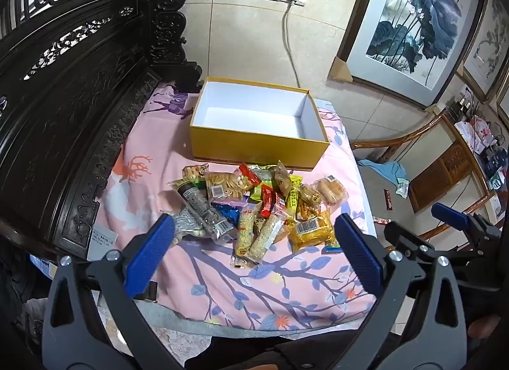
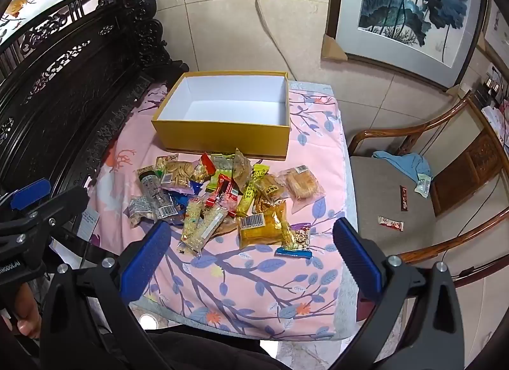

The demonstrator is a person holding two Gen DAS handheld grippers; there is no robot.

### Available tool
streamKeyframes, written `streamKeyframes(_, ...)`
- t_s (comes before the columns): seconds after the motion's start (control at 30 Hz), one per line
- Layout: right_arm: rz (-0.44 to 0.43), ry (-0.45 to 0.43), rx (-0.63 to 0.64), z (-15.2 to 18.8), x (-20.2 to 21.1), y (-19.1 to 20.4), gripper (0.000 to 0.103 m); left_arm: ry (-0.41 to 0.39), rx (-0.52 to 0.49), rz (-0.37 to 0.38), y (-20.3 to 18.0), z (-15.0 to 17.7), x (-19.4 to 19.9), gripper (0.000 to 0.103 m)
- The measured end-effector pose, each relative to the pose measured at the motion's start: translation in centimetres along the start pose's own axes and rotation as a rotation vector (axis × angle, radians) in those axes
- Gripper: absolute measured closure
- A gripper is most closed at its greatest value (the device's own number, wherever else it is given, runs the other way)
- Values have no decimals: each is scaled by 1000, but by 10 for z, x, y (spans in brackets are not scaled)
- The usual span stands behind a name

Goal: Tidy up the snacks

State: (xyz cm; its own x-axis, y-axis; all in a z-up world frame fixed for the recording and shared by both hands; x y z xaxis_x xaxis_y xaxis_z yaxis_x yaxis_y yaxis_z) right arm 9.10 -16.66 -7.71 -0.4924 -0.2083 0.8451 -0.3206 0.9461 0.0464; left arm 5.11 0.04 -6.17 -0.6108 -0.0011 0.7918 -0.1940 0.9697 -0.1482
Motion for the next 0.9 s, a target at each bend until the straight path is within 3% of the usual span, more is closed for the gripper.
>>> streamKeyframes(0.9,-4,7,5,0,-4,1,1,7,6,-3,8,4,-9,2)
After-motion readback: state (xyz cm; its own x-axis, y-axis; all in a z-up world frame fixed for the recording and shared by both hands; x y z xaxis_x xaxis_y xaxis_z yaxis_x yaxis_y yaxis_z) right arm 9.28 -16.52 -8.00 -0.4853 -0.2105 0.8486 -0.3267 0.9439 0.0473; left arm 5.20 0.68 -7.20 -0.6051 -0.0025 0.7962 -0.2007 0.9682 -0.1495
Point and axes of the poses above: each gripper's, at about its wrist camera, not at the fingertips, and x roughly against the way its jaws point, y to its left, z to its underside, the point moved 8 cm from there along -x, roughly the way its jaws point, and after that the axes turned 2 degrees about y, right-handed, at the moved point
